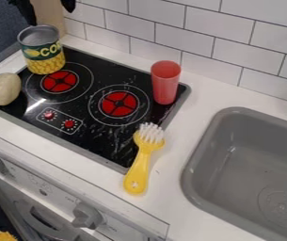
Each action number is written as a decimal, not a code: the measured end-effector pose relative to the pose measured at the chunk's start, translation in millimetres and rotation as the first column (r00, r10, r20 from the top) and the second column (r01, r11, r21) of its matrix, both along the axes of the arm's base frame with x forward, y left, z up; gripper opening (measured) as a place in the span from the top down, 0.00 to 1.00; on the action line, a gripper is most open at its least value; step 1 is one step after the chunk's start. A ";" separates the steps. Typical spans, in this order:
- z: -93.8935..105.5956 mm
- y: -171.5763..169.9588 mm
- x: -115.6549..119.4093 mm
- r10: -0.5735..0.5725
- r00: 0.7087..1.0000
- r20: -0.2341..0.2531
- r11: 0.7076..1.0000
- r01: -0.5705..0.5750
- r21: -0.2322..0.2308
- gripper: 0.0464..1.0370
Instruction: Move the yellow brush to the top of the right burner
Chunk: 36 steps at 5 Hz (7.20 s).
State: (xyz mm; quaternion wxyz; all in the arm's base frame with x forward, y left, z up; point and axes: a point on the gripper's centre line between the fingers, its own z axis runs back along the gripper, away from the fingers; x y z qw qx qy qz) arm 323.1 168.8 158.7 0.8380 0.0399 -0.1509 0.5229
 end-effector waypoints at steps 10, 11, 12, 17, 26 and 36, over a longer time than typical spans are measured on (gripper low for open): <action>-87.9 -190.4 -94.8 -0.724 0.646 -0.243 0.656 0.753 0.046 0.04; -101.9 -191.8 -93.4 -0.720 0.640 -0.269 0.660 0.751 0.021 0.04; -110.1 -195.9 -89.4 -0.725 0.632 -0.274 0.657 0.753 -0.002 0.04; -119.6 -197.9 -80.6 -0.719 0.637 -0.278 0.676 0.735 -0.062 0.71; -59.6 -89.2 31.3 0.376 0.925 -0.047 0.923 -0.378 -0.067 0.71; -52.0 -88.3 46.1 0.438 0.899 -0.016 0.893 -0.437 -0.108 0.04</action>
